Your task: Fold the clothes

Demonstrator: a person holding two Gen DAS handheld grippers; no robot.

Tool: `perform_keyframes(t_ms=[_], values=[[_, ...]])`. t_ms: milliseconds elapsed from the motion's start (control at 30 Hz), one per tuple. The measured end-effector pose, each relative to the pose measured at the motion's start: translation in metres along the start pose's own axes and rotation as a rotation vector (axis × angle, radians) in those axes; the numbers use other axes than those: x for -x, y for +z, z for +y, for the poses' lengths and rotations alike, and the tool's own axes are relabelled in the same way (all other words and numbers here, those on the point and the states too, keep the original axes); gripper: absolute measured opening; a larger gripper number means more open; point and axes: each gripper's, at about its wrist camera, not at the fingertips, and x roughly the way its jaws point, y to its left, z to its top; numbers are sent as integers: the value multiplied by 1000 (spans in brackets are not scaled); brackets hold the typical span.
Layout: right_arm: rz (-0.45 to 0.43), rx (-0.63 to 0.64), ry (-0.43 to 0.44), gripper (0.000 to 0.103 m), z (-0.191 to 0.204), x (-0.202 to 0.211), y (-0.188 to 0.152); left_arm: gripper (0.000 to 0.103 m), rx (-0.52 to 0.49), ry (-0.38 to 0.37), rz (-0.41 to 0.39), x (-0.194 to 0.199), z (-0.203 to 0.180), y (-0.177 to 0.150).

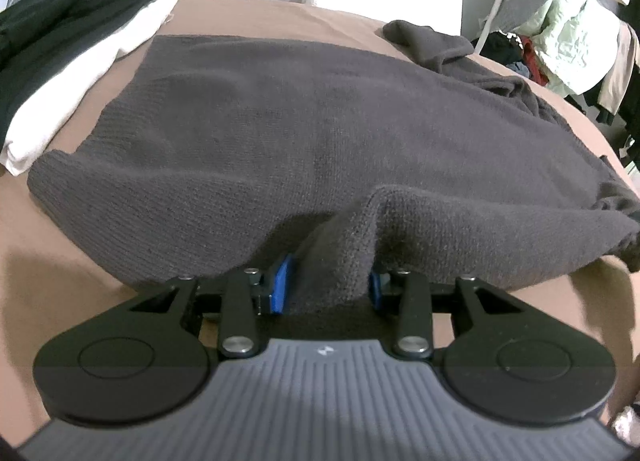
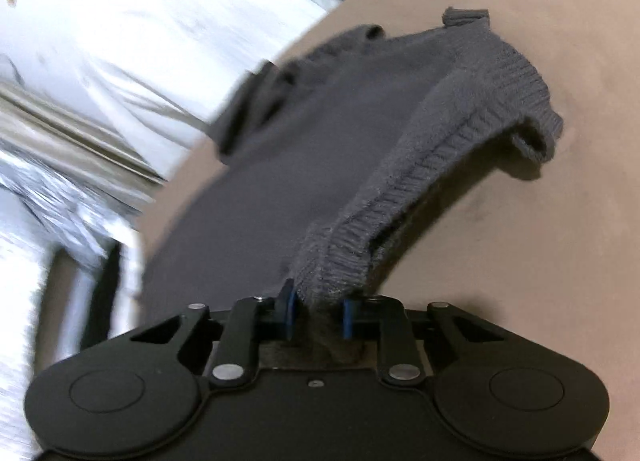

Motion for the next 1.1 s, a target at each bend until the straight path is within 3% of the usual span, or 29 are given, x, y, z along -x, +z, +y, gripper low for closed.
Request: perform_keyframes(t_ms=[133, 333, 400, 567, 700, 767, 833, 967, 1067, 1100], values=[[-43, -133, 191, 22, -18, 8, 3, 49, 7, -3, 6, 3, 5, 5], [-101, -225, 265, 19, -27, 10, 2, 55, 26, -4, -21, 13, 5, 5], [-148, -214, 209, 17, -25, 15, 2, 58, 13, 0, -32, 14, 2, 5], [-318, 39, -64, 14, 18, 33, -6, 60, -22, -44, -58, 18, -9, 6], [-546, 362, -539, 5, 75, 50, -37, 60, -57, -181, -55, 26, -22, 6], [-503, 336, -600, 1, 69, 44, -31, 63, -92, -191, -41, 27, -30, 5], [-474, 224, -583, 1, 52, 45, -16, 65, -131, -171, -23, 24, -37, 4], [-437, 31, -414, 5, 18, 52, 3, 65, -159, -111, 17, 18, -36, 1], [-345, -66, -226, 32, -1, 49, 5, 67, -140, -111, 18, 20, -31, 4], [-309, -88, -172, 51, -5, 46, 6, 67, -128, -118, 13, 23, -28, 6]])
